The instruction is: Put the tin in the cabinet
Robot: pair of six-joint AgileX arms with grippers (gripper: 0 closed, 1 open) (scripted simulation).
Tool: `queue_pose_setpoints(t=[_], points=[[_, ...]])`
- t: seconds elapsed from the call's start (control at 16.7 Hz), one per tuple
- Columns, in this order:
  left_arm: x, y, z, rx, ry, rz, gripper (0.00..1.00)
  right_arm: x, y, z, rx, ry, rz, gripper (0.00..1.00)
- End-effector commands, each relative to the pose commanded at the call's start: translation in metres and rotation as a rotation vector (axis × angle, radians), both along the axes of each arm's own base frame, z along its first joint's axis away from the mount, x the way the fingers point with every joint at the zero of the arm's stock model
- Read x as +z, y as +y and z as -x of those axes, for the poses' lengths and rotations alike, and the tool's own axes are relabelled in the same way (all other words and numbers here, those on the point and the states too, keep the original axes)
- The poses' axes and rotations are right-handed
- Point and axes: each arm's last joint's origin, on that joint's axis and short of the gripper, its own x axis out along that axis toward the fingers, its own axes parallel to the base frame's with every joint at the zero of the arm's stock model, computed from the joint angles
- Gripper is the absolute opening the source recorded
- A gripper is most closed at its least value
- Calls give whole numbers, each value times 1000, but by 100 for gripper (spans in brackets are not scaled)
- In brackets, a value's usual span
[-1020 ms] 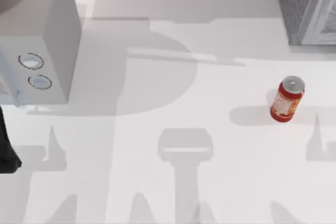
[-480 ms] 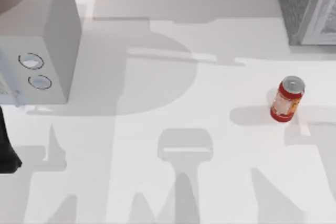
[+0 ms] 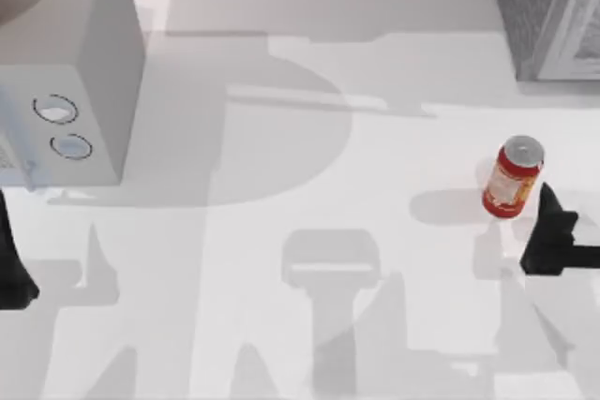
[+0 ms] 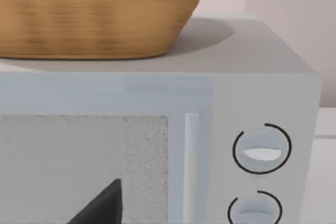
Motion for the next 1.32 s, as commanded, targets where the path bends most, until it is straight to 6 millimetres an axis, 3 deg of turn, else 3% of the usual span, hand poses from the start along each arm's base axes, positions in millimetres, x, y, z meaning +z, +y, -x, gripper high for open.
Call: queue_pose_setpoints(t=[0.54,1.32], points=[[0,0,0,0,0,0,100,-47,29,-13,-12,68,70,100],[0,0,0,0,0,0,100,-74,46,-39,-29,-61,99,100]])
